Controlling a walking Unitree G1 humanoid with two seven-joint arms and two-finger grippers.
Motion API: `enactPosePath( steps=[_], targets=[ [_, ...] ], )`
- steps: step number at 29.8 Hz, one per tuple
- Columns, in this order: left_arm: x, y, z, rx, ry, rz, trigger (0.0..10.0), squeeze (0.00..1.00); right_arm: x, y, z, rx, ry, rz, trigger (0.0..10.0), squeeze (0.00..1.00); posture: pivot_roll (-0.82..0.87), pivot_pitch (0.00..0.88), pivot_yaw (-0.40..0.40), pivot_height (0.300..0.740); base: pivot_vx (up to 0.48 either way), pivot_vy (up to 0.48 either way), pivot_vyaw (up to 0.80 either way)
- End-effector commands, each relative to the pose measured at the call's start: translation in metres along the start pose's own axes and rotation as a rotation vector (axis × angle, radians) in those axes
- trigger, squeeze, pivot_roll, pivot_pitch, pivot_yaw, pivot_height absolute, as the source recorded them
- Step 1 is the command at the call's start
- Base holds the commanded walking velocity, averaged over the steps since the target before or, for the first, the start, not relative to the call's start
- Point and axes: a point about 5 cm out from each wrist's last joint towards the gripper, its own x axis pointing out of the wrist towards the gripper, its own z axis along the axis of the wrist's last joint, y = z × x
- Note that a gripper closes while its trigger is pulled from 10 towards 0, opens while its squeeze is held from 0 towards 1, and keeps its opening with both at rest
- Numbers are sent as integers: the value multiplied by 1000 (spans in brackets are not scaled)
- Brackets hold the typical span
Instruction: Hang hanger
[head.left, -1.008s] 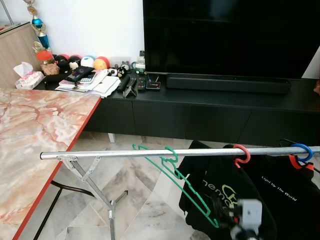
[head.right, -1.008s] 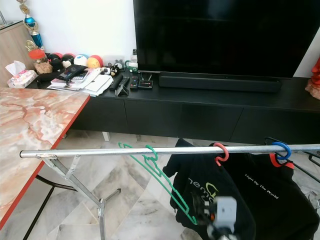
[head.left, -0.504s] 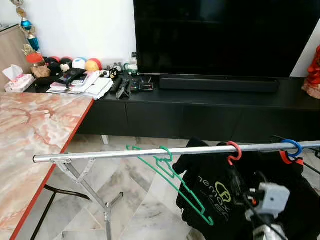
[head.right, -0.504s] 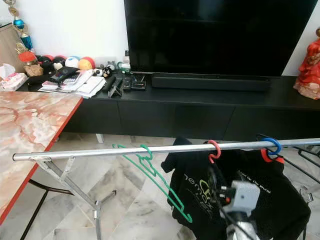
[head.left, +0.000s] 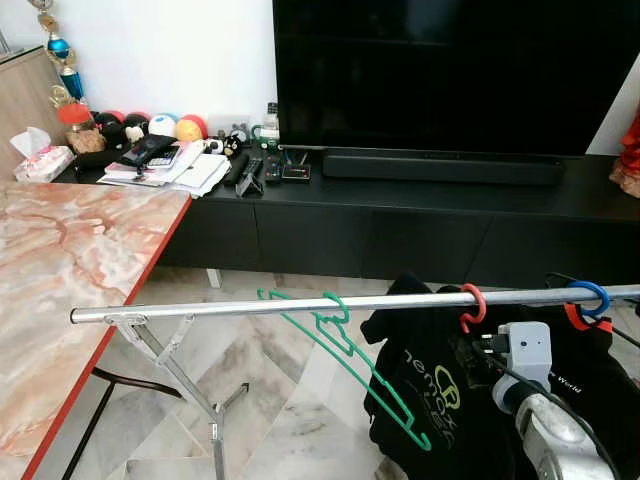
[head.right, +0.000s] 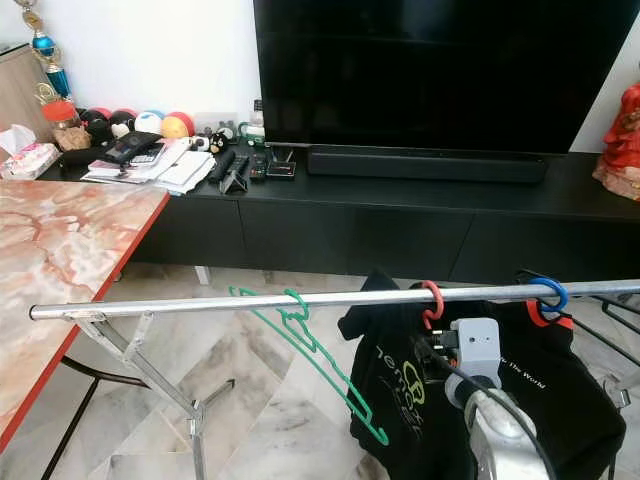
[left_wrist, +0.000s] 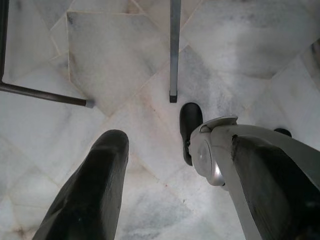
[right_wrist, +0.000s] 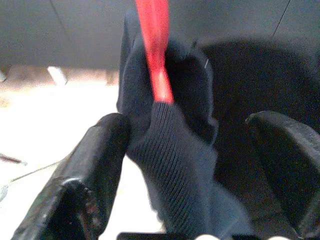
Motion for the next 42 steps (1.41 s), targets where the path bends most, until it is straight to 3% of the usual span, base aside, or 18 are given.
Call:
enactPosePath(
  steps=[1, 10, 12, 17, 42],
  targets=[
    [0, -3, -6, 13, 29, -4, 10000, 0, 2, 0, -4, 29, 55, 20, 10000, 0, -26, 0, -9, 740, 0, 0, 0],
    [1, -9, -6, 23, 29, -10, 10000, 0, 12, 16, -2, 114, 81, 100, 10000, 0, -18, 0, -7, 740, 0, 0, 0],
    [1, -9, -6, 22, 27, -9, 10000, 0, 14, 21, -3, 98, 110, 129, 0, 0, -9, 0, -13, 740, 0, 0, 0],
    [1, -7, -5, 15, 24, -5, 10000, 0, 16, 28, -6, 81, 136, 157, 0, 0, -6, 0, -10, 740, 0, 0, 0],
    [-4, 11, -13, 3, 37, 2, 10000, 0, 19, 28, -9, 122, 129, 94, 0, 0, -9, 0, 6, 740, 0, 0, 0]
  ],
)
